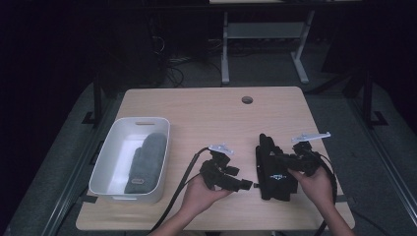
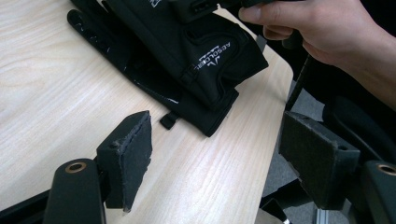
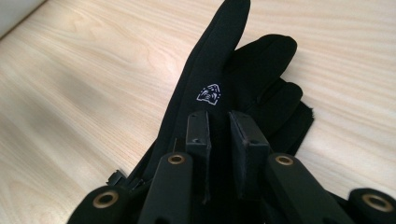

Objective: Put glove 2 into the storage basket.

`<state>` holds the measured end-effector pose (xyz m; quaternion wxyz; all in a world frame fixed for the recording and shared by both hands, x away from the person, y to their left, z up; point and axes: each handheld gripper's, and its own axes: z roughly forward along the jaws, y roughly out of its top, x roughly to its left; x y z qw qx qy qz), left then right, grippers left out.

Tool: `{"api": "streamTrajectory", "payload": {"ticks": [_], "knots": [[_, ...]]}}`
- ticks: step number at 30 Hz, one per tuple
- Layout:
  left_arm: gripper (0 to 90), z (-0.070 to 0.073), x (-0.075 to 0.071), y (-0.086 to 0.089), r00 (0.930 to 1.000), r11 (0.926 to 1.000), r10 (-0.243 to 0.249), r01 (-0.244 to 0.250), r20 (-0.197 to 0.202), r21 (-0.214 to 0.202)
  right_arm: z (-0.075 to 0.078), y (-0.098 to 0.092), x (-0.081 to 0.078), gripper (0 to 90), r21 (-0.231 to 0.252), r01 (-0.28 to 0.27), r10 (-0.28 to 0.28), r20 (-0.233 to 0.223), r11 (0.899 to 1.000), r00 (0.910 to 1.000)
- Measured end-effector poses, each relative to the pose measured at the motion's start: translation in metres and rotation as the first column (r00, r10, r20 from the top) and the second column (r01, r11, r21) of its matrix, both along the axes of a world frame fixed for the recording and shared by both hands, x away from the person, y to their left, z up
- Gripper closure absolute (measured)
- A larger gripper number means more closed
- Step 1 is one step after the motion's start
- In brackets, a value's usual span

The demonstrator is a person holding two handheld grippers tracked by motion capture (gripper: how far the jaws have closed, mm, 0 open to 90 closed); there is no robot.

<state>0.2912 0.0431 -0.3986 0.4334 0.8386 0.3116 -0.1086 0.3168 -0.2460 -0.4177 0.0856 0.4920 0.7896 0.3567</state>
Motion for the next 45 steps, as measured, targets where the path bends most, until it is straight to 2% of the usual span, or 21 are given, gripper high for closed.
{"api": "streamTrajectory", "payload": {"ticks": [9, 11, 13, 15, 17, 19, 23, 27, 29, 34, 40, 45], "knots": [[25.9, -0.005, -0.001, -0.001, 0.9999, 1.0, -0.004, 0.004, -0.011, 0.002, -0.019, 0.009, 0.001, 73.3, -0.006, 0.007, -0.007, -0.042, 1.0, 0.9991], [25.8, -0.006, -0.001, -0.002, 0.9999, 1.0, -0.003, 0.003, -0.013, 0.003, -0.022, 0.009, 0.002, 66.3, 0.002, 0.0, 0.0, -0.043, 1.0, 0.9991], [25.8, -0.007, -0.001, -0.001, 0.9999, 1.0, -0.003, 0.003, -0.014, 0.004, -0.021, 0.009, 0.001, 58.0, -0.011, 0.011, -0.011, -0.049, 1.0, 0.9987], [25.8, -0.008, -0.001, -0.001, 0.9998, 1.0, -0.002, 0.002, -0.019, 0.005, -0.018, 0.004, -0.001, 55.3, 0.002, 0.015, -0.015, -0.04, 1.0, 0.9991], [25.8, -0.01, -0.001, -0.001, 0.9998, 0.9999, -0.003, 0.003, -0.02, 0.011, -0.015, -0.003, -0.003, 55.0, 0.002, 0.018, -0.018, -0.014, 1.0, 0.9997], [25.8, -0.011, -0.001, -0.001, 0.9998, 0.9999, -0.002, 0.002, -0.019, 0.011, -0.014, -0.012, -0.006, 58.8, 0.009, 0.024, -0.024, -0.002, 1.0, 0.9997], [25.8, -0.012, 0.0, -0.002, 0.9998, 0.9999, 0.006, -0.005, -0.021, 0.014, -0.021, -0.026, -0.014, 71.8, 0.032, 0.029, -0.027, -0.049, 0.999, 0.9984], [25.8, -0.014, 0.0, -0.003, 0.9997, 0.9999, 0.004, -0.004, -0.024, 0.016, -0.031, -0.03, -0.019, 76.3, 0.037, 0.017, -0.015, -0.064, 0.999, 0.9978], [25.8, -0.015, 0.0, -0.004, 0.9996, 0.9998, 0.005, -0.005, -0.029, 0.017, -0.034, -0.029, -0.021, 77.6, 0.056, 0.024, -0.019, -0.077, 0.998, 0.9969], [25.9, -0.017, 0.0, -0.005, 0.9994, 0.9998, 0.008, -0.007, -0.033, 0.02, -0.037, -0.024, -0.025, 78.3, 0.083, 0.008, -0.002, -0.071, 0.997, 0.9974], [26.0, -0.022, 0.001, -0.005, 0.9989, 0.9995, 0.014, -0.013, -0.046, 0.027, -0.037, -0.015, -0.03, 75.0, 0.113, -0.012, 0.021, -0.082, 0.994, 0.9964], [26.0, -0.031, 0.004, -0.007, 0.9982, 0.9985, 0.019, -0.016, -0.057, 0.051, -0.037, -0.001, -0.03, 66.0, 0.13, -0.058, 0.069, -0.08, 0.99, 0.9944]]}}
